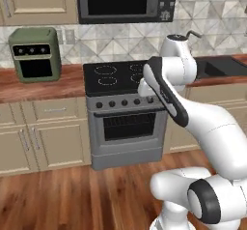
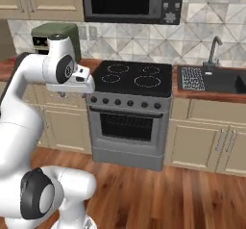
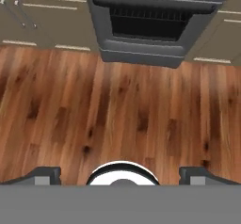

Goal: Navigate to the toaster.

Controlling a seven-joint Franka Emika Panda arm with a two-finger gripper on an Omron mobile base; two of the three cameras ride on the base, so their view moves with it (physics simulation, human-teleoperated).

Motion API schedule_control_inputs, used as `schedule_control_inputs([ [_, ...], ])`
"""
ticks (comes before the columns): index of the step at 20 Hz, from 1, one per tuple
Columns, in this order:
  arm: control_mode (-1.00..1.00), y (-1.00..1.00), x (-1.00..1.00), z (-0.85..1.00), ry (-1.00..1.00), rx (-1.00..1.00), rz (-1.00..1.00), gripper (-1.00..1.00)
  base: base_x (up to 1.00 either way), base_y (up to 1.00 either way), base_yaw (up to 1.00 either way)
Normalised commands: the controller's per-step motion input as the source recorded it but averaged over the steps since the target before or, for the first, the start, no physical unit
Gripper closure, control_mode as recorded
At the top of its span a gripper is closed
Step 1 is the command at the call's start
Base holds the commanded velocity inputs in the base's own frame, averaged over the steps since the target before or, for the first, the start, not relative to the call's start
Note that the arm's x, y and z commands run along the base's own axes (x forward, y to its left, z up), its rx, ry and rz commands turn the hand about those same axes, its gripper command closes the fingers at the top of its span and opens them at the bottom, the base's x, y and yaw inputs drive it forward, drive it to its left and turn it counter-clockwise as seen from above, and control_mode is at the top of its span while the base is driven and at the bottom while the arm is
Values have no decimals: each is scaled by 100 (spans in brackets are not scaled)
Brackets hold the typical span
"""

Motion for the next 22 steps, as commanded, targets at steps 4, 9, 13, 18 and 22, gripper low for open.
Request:
schedule_control_inputs([
  [4, 100, 0, 0, 0, 0, 0, 0, -100, 2, 11, -68],
  [9, 100, 0, 0, 0, 0, 0, 0, -100, -2, -25, -36],
  [13, 100, 0, 0, 0, 0, 0, 0, -100, 0, -89, 0],
  [18, 100, 0, 0, 0, 0, 0, 0, -100, 0, -100, 0],
  [22, 100, 0, 0, 0, 0, 0, 0, -100, 19, -100, 0],
])
